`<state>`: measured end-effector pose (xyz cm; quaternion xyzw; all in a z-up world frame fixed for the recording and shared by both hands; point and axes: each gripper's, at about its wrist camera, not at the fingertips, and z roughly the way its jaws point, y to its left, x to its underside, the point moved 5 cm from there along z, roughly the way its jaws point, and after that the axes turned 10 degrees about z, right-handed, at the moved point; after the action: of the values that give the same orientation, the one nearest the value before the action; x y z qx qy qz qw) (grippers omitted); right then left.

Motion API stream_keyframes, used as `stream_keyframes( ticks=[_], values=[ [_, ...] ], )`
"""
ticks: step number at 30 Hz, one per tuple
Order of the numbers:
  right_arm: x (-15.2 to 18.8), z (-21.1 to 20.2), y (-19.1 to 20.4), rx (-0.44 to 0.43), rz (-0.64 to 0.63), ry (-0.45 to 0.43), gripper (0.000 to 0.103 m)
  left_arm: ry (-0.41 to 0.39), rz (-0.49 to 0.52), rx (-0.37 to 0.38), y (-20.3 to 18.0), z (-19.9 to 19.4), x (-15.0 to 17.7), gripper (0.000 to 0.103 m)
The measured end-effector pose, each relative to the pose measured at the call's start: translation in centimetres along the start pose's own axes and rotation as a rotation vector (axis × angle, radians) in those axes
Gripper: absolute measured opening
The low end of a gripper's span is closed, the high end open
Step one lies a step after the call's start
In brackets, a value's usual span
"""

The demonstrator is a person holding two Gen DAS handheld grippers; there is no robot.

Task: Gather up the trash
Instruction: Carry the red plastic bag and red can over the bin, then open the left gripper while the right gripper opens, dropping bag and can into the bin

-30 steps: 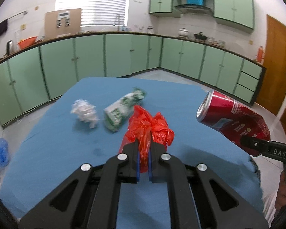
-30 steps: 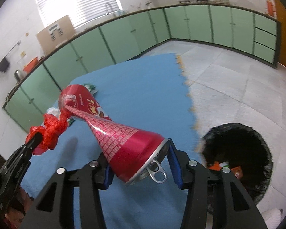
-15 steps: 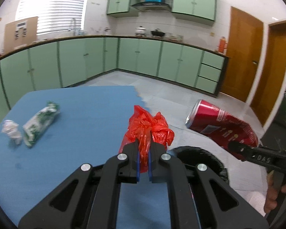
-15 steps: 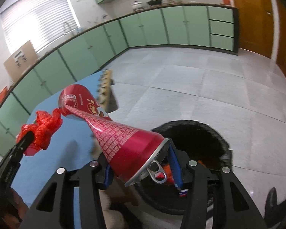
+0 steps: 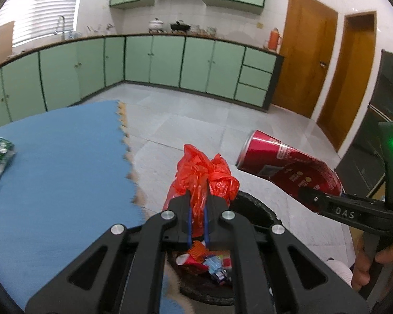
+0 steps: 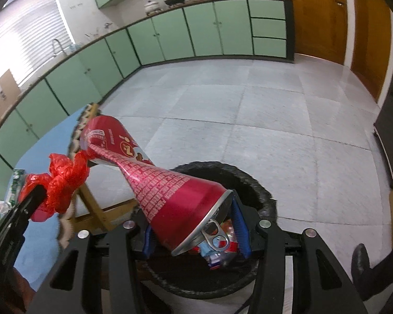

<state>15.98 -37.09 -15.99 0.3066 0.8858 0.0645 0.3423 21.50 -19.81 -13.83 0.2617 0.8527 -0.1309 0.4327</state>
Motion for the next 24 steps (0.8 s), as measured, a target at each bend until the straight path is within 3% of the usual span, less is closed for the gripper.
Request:
stream_keyframes(
  ticks=[1, 2, 4, 5, 9, 18, 24],
  values=[
    [-0.1, 0.2, -0.3, 0.010, -0.001, 0.004, 0.051, 0.010, 0.004, 0.008, -0.2, 0.4, 0.1, 0.008],
    [-0.2, 0.6, -0.5, 0.020, -0.003, 0.007, 0.064, 0.023, 0.012, 0.019, -0.6, 1.0, 0.1, 0.011],
    [-0.3, 1.0, -1.1, 0.045, -0.007, -0.004, 0.076, 0.032, 0.021, 0.027, -0.9, 1.5, 0.3, 0.028],
    [-0.4, 1.1, -1.2, 0.055, -0.011, -0.014, 0.077, 0.032, 0.022, 0.030, -0.8, 1.7, 0.4, 0.041],
    [-0.8, 1.4, -1.9, 0.066, -0.001, -0.020, 0.078, 0.040, 0.002, 0.061, -0.8, 2.0, 0.6, 0.054],
    [-0.9, 0.7, -1.3, 0.062, -0.002, -0.044, 0.084, -0.021, -0.028, -0.005, 1.4, -0.4, -0.8, 0.062],
    [-0.6, -0.9, 2.5, 0.001, -0.046, -0.068, 0.091, -0.060, -0.046, -0.095, 4.5, -3.7, -1.0, 0.066]
  ],
)
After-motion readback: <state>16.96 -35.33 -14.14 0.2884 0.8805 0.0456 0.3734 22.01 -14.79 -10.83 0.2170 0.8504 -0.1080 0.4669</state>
